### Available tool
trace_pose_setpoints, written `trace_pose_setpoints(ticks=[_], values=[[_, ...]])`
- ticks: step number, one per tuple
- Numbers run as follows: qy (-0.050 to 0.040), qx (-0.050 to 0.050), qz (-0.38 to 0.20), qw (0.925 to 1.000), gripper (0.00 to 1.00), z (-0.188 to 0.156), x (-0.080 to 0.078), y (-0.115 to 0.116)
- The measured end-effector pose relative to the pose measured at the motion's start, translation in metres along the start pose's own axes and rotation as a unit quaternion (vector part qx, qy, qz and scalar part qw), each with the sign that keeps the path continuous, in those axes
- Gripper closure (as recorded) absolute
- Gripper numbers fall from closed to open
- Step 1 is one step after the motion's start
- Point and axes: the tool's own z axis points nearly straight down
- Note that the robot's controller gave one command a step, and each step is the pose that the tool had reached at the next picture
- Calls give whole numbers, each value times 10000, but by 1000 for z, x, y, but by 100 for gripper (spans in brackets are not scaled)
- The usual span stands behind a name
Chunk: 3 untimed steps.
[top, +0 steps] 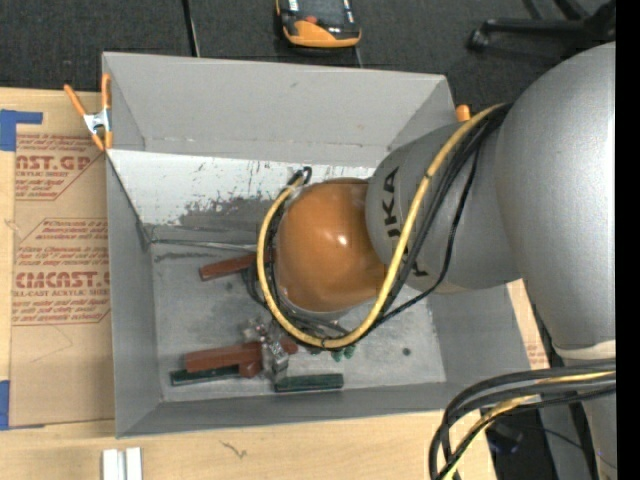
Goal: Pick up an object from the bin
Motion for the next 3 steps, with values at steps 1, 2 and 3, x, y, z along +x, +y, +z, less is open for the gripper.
trace_pose_setpoints(ticks=[1, 2, 3], values=[[36, -8, -2, 10000, 100, -13, 2, 1], [24, -7, 0, 10000, 100, -34, 1, 1], [0, -1, 0, 10000, 100, -52, 0, 1]])
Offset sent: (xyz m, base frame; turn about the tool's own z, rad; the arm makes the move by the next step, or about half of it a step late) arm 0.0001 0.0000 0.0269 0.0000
